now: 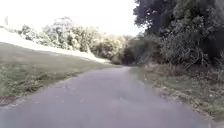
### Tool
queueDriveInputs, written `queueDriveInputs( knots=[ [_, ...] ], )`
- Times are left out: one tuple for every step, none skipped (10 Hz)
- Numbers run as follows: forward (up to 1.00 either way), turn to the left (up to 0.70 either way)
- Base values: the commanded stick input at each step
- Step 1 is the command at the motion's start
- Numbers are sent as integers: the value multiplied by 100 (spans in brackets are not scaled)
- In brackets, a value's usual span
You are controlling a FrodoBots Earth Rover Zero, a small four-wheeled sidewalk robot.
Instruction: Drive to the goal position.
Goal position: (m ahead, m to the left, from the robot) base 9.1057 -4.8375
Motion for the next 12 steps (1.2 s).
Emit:
queueDriveInputs(
  knots=[
    [100, 0],
    [100, 0],
    [100, 0],
    [100, 0],
    [100, 0],
    [100, 0],
    [100, 0],
    [100, 0],
    [100, 0],
    [100, 0],
    [100, 0],
    [100, 0]
  ],
)
